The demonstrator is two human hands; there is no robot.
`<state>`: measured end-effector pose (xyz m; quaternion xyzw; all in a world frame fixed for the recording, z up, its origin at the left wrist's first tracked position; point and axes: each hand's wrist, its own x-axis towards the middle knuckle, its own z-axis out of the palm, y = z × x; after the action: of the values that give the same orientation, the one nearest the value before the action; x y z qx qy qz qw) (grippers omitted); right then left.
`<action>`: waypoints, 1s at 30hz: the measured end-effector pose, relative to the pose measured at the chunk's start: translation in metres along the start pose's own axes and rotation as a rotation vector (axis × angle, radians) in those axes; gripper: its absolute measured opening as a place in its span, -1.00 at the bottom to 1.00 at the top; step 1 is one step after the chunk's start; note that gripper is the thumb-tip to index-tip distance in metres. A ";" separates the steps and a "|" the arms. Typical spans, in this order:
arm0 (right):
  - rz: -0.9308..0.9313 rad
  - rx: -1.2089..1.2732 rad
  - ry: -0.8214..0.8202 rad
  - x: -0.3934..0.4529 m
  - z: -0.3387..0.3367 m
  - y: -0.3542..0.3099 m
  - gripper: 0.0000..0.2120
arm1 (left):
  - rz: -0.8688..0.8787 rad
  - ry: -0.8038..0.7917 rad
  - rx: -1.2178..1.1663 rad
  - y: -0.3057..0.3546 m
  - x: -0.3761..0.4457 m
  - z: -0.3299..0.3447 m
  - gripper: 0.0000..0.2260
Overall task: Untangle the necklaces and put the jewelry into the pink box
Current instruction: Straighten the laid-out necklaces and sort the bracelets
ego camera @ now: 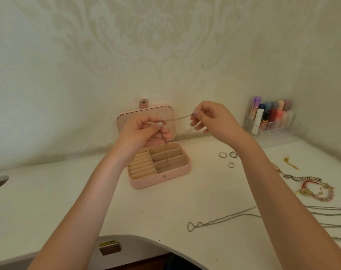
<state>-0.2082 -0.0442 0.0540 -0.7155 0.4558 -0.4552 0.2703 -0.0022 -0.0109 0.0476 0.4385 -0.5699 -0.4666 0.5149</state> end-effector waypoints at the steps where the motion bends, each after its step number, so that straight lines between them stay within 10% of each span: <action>1: 0.021 0.008 -0.018 0.000 0.001 0.003 -0.77 | -0.024 -0.013 0.002 -0.005 -0.002 -0.001 -0.91; 15: 0.088 0.196 -0.211 -0.003 0.029 0.005 -0.85 | 0.110 -0.035 0.857 -0.047 -0.016 -0.012 -0.85; 30: 0.152 -0.287 -0.482 -0.007 0.033 0.020 -0.92 | 0.071 -0.086 1.035 -0.044 -0.022 -0.014 -0.82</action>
<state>-0.1878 -0.0474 0.0202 -0.7977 0.4905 -0.1815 0.3003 0.0142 0.0019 0.0009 0.5964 -0.7614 -0.1234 0.2221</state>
